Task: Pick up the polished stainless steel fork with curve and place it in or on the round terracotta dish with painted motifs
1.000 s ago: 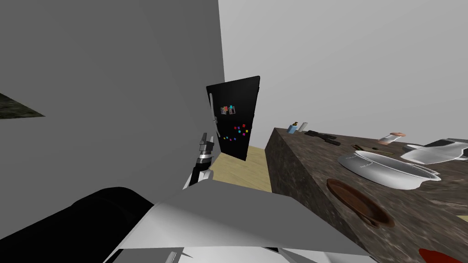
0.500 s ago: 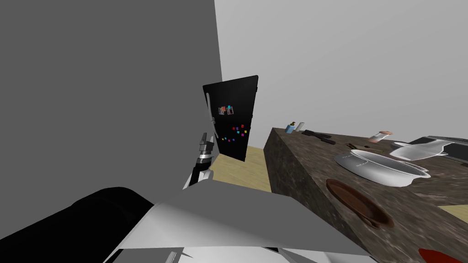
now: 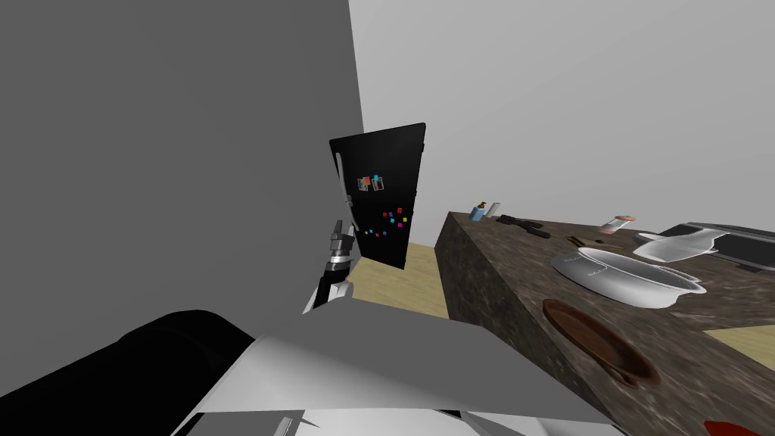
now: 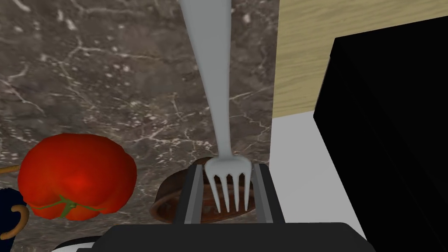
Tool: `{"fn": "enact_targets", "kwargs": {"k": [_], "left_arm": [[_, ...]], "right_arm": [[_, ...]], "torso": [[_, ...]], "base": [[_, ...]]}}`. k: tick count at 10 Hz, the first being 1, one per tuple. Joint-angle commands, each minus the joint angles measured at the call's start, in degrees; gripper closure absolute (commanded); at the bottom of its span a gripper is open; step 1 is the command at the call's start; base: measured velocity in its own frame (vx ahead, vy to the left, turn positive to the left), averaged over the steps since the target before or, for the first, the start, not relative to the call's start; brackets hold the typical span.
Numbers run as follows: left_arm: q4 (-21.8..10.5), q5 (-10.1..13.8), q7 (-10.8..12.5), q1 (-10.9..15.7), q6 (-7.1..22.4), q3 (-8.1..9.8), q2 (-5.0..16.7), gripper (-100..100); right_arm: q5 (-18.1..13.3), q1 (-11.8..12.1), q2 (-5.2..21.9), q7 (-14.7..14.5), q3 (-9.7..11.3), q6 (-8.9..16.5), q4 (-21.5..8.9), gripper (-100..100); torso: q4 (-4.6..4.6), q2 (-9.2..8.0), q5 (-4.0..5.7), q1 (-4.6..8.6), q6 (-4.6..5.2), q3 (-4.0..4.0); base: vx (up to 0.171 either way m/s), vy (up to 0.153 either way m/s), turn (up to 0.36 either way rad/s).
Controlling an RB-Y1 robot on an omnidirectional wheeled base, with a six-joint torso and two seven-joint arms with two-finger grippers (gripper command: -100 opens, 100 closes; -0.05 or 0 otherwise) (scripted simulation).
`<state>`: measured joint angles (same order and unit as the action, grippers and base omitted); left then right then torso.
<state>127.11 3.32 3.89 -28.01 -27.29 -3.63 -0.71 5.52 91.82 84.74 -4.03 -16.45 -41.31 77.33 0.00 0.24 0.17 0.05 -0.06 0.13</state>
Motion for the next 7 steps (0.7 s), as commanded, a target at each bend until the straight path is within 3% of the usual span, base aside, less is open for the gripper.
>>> {"fn": "enact_targets", "kwargs": {"k": [1, 3, 7], "left_arm": [[0.0, 0.0, 0.0, 0.0, 0.0, 0.0, 0.0, 0], [0.0, 0.0, 0.0, 0.0, 0.0, 0.0, 0.0, 0], [0.0, 0.0, 0.0, 0.0, 0.0, 0.0, 0.0, 0]], "right_arm": [[0.79, 1.4, 1.07, 0.1, -1.41, -2.09, -0.92, 100], [1.85, 3.73, 2.71, 0.24, -3.82, -4.18, -1.7, 100], [2.55, 7.43, 5.74, 1.57, -7.87, -4.76, -2.63, 100]], "torso": [[0.0, 0.0, 0.0, 0.0, 0.0, 0.0], [0.0, -0.01, -0.02, 0.03, -0.02, 0.0], [0.04, 0.12, -0.03, 0.04, -0.07, 0.08]], "base": [[0.056, 0.005, -0.045], [0.067, -0.006, -0.052], [0.073, -0.008, -0.021]]}}
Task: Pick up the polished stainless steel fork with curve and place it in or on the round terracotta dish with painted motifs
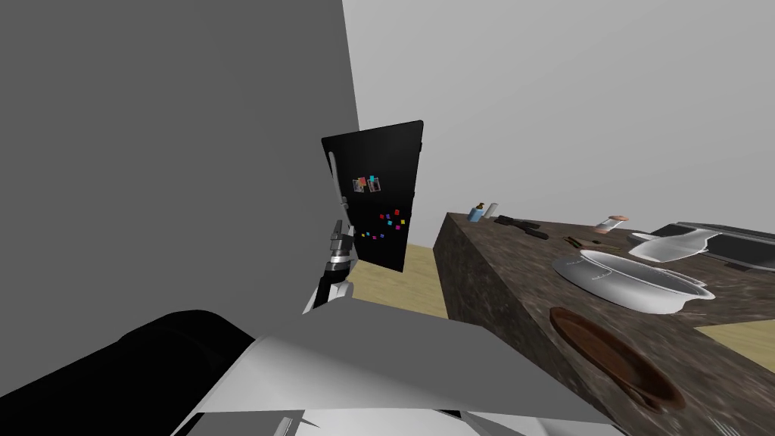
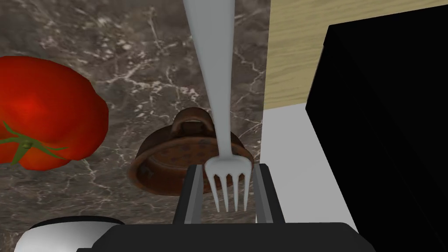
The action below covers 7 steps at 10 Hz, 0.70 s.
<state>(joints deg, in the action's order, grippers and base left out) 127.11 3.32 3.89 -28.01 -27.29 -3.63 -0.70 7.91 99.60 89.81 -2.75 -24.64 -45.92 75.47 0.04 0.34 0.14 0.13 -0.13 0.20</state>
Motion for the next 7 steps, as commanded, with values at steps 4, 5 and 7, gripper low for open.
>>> {"fn": "enact_targets", "kwargs": {"k": [4, 5, 7], "left_arm": [[0.0, 0.0, 0.0, 0.0, 0.0, 0.0, 0.0, 0], [0.0, 0.0, 0.0, 0.0, 0.0, 0.0, 0.0, 0], [0.0, 0.0, 0.0, 0.0, 0.0, 0.0, 0.0, 0]], "right_arm": [[-0.35, 4.81, 5.54, 4.61, -5.48, 3.07, -1.7, 100], [-0.35, 4.81, 5.54, 4.61, -5.48, 3.07, -1.7, 100], [-0.88, 7.47, 8.17, 7.39, -8.43, 5.41, -2.14, 100]], "torso": [[0.03, 0.08, 0.0, 0.06, -0.02, 0.05], [0.03, 0.04, -0.01, 0.04, 0.0, 0.04], [0.0, -0.08, -0.05, -0.04, 0.03, -0.03]], "base": [[0.068, -0.028, 0.026], [0.034, -0.016, 0.015], [0.037, -0.021, 0.031]]}}
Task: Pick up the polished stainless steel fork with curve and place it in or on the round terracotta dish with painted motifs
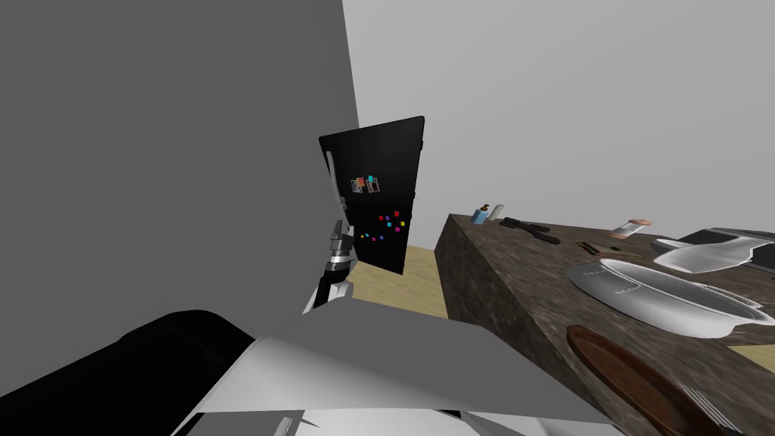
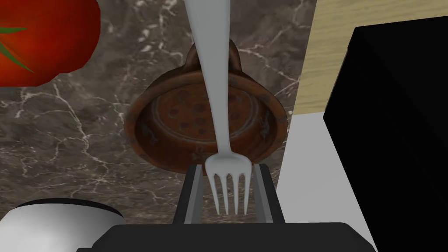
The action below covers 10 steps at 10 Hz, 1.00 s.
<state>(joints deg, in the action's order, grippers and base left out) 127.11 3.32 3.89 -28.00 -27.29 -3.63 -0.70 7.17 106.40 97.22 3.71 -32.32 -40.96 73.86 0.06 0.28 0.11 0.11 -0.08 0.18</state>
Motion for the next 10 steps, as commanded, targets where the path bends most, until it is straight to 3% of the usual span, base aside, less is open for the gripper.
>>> {"fn": "enact_targets", "kwargs": {"k": [1, 4, 6, 7, 10], "left_arm": [[0.0, 0.0, 0.0, 0.0, 0.0, 0.0, 0.0, 0], [0.0, 0.0, 0.0, 0.0, 0.0, 0.0, 0.0, 0], [0.0, 0.0, 0.0, 0.0, 0.0, 0.0, 0.0, 0], [0.0, 0.0, 0.0, 0.0, 0.0, 0.0, 0.0, 0], [0.0, 0.0, 0.0, 0.0, 0.0, 0.0, 0.0, 0]], "right_arm": [[-0.33, 1.49, 1.58, 1.84, -1.67, 1.23, -0.67, 100], [-1.18, 4.61, 4.77, 5.59, -5.12, 4.67, -1.16, 100], [-1.28, 4.75, 4.94, 5.75, -5.34, 4.92, -1.04, 100], [-1.29, 4.78, 5.04, 5.94, -5.45, 5.18, -1.06, -100], [-1.29, 4.77, 5.04, 5.92, -5.44, 5.17, -1.06, -100]], "torso": [[0.0, 0.0, 0.0, 0.0, 0.0, 0.0], [0.02, 0.04, -0.03, -0.02, 0.02, 0.03], [0.0, -0.04, -0.03, -0.02, 0.05, -0.02], [-0.02, -0.13, -0.03, -0.08, 0.11, -0.07], [-0.05, -0.25, -0.05, -0.16, 0.12, -0.14]], "base": [[0.035, -0.021, 0.034], [0.043, -0.025, 0.043], [0.018, -0.022, 0.029], [0.0, 0.0, 0.0], [0.0, 0.0, 0.0]]}}
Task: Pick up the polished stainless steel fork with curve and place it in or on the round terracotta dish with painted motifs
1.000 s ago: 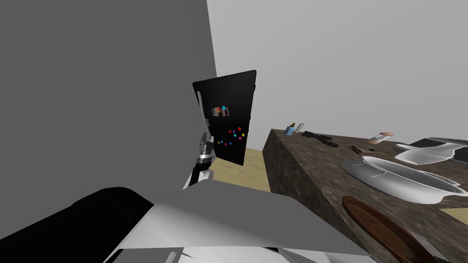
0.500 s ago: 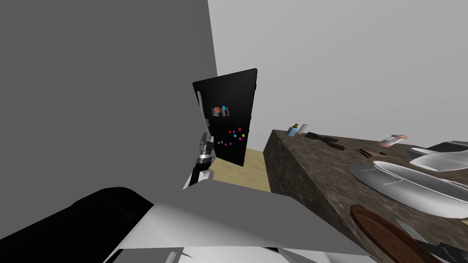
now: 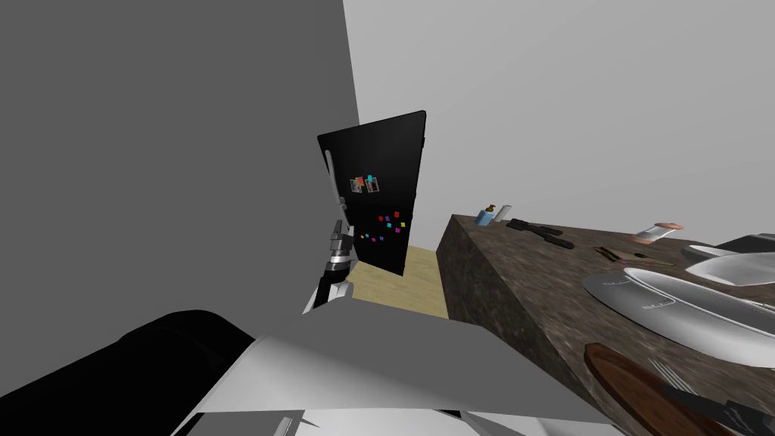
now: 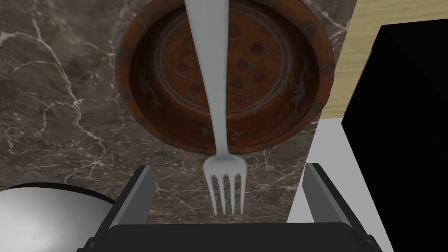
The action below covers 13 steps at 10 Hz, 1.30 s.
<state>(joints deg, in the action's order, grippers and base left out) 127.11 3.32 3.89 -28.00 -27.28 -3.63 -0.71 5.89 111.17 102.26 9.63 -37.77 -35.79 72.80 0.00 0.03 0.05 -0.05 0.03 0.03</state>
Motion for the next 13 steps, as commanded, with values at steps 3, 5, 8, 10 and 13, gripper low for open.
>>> {"fn": "enact_targets", "kwargs": {"k": [3, 5, 8, 10, 13], "left_arm": [[0.0, 0.0, 0.0, 0.0, 0.0, 0.0, 0.0, 0], [0.0, 0.0, 0.0, 0.0, 0.0, 0.0, 0.0, 0], [0.0, 0.0, 0.0, 0.0, 0.0, 0.0, 0.0, 0], [0.0, 0.0, 0.0, 0.0, 0.0, 0.0, 0.0, 0], [0.0, 0.0, 0.0, 0.0, 0.0, 0.0, 0.0, 0]], "right_arm": [[-0.79, 0.67, -1.3, 0.22, -0.72, -2.49, -1.7, -100], [-1.59, 1.34, -2.6, 0.45, -1.44, -4.99, -3.4, -100], [-2.78, 2.34, -4.55, 0.78, -2.51, -8.73, -5.95, -100], [-3.57, 3.0, -5.86, 1.01, -3.23, -11.22, -7.64, -100], [-3.84, 3.22, -6.35, 0.99, -3.48, -11.73, -7.82, 0]], "torso": [[0.0, 0.0, 0.0, 0.0, 0.0, 0.0], [0.02, 0.09, -0.04, -0.12, 0.0, 0.05], [0.03, 0.12, -0.04, -0.12, -0.01, 0.07], [0.02, 0.08, -0.04, -0.13, -0.01, 0.05], [0.02, 0.06, -0.01, -0.07, -0.01, 0.04]], "base": [[0.006, 0.006, 0.015], [0.038, 0.031, 0.045], [0.031, 0.026, 0.032], [0.023, 0.027, 0.035], [0.015, 0.012, 0.014]]}}
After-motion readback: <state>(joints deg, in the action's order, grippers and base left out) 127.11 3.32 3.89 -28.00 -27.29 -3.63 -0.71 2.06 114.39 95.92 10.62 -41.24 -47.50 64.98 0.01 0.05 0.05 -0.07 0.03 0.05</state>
